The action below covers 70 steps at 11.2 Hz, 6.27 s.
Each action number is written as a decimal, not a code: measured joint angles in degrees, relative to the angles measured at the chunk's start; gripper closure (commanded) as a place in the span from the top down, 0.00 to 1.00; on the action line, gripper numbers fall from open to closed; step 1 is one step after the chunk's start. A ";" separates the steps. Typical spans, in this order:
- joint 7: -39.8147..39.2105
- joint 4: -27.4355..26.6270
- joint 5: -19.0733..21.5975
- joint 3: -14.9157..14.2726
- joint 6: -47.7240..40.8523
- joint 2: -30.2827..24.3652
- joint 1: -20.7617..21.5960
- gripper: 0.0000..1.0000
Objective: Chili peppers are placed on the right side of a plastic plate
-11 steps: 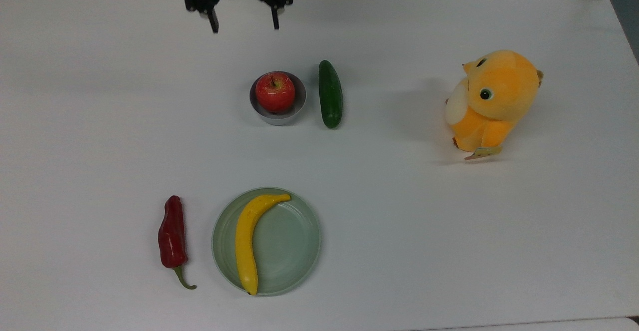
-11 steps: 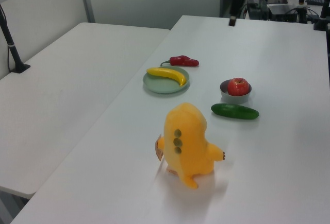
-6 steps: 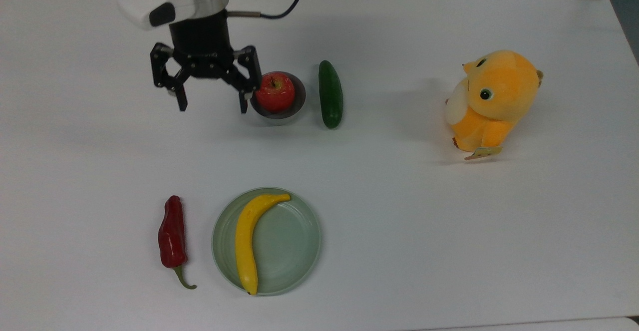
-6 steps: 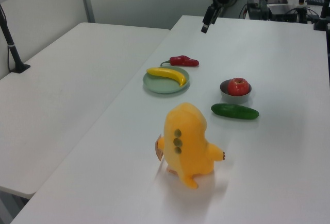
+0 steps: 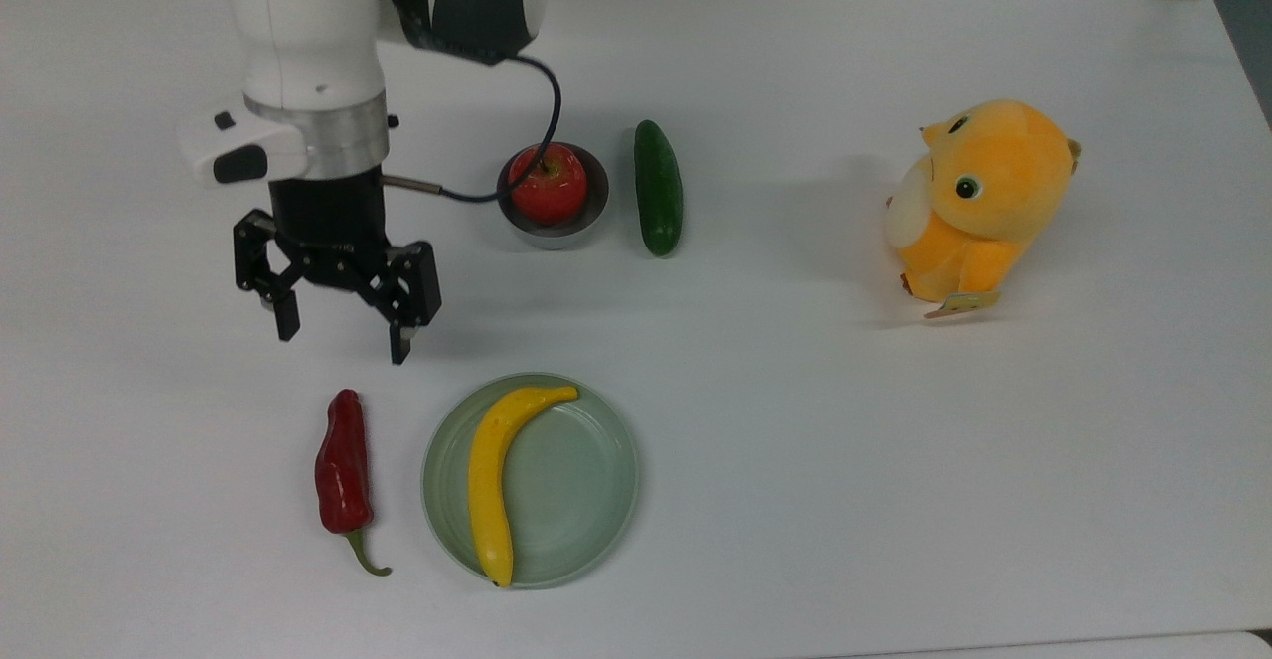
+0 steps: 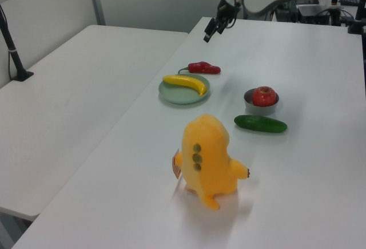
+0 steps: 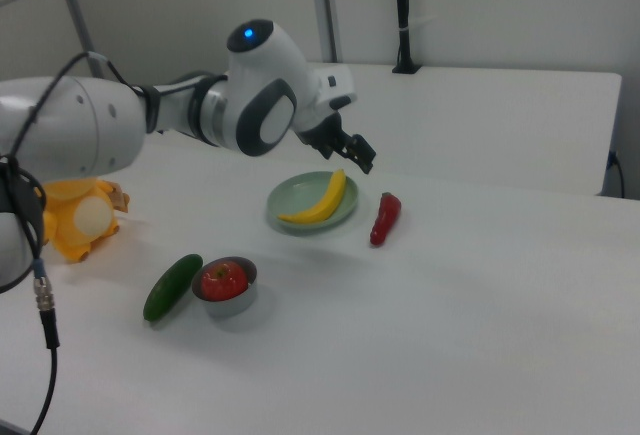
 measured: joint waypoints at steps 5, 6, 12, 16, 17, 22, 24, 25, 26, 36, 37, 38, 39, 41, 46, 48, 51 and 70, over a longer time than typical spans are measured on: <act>0.21 2.80 -1.07 -0.55 11.63 9.15 -1.42 1.00; 0.21 2.95 -1.72 -0.55 13.18 10.20 -1.71 1.00; 0.21 3.09 -2.37 -0.55 21.16 16.18 -1.81 0.65; 0.20 3.12 -5.63 -0.55 21.33 17.13 -1.92 0.00; 0.20 3.12 -5.91 -0.55 21.33 17.21 -1.98 0.00; 0.80 4.21 -5.58 -0.51 21.51 17.07 -2.30 0.00; 1.06 4.71 -3.52 0.46 21.51 16.58 -2.34 0.00; 1.09 4.74 -3.16 1.14 21.51 16.44 -2.33 0.02; 1.09 4.73 -3.13 1.56 21.51 16.44 -2.33 0.03; -4.36 4.51 -3.18 3.90 21.51 16.44 -1.77 1.00; -4.39 4.40 -3.18 3.90 21.51 16.45 -1.76 1.00; -4.42 4.40 -3.18 3.90 21.51 16.45 -1.75 1.00; -4.44 4.41 -3.18 3.90 21.51 16.45 -1.75 1.00; -4.44 4.56 -3.18 3.90 21.51 15.64 -1.75 1.00; -4.44 -1.15 -3.17 4.36 4.59 2.13 0.15 1.00; -3.39 -2.05 -3.10 4.36 -11.48 -5.83 0.61 1.00; 3.01 -3.03 -3.07 4.37 -31.97 -16.26 0.86 1.00; 0.98 -14.93 0.72 3.36 -44.51 -35.24 8.52 1.00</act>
